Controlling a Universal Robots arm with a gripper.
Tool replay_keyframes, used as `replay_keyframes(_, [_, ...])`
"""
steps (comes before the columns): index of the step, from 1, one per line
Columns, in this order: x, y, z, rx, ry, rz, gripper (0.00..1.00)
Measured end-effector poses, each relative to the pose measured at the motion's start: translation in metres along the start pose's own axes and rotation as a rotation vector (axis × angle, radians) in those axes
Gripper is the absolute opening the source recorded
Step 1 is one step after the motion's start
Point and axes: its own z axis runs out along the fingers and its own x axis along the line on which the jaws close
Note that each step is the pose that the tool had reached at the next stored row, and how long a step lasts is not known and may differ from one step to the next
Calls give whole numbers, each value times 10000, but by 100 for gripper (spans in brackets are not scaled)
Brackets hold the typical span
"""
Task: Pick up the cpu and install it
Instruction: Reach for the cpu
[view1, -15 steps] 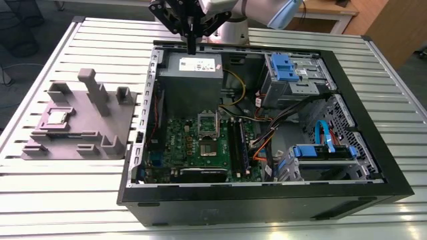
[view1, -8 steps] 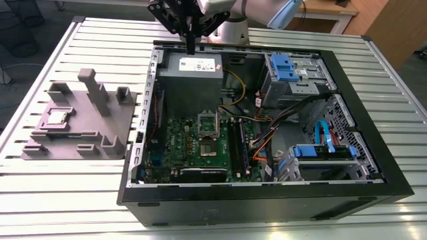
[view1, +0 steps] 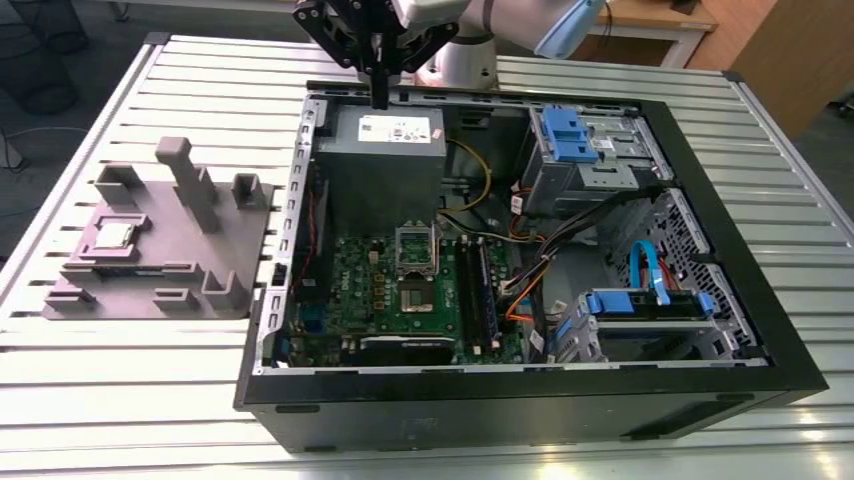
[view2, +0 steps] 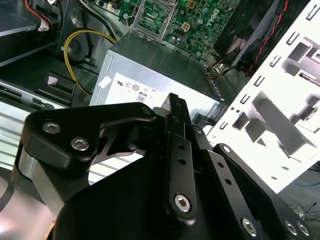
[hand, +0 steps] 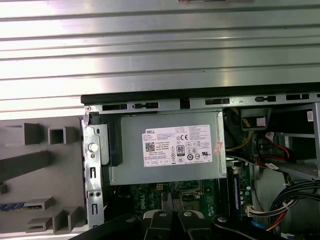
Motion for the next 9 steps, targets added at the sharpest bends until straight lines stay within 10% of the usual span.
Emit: replay_keyframes(9, [33, -2, 0, -1, 0, -1, 10])
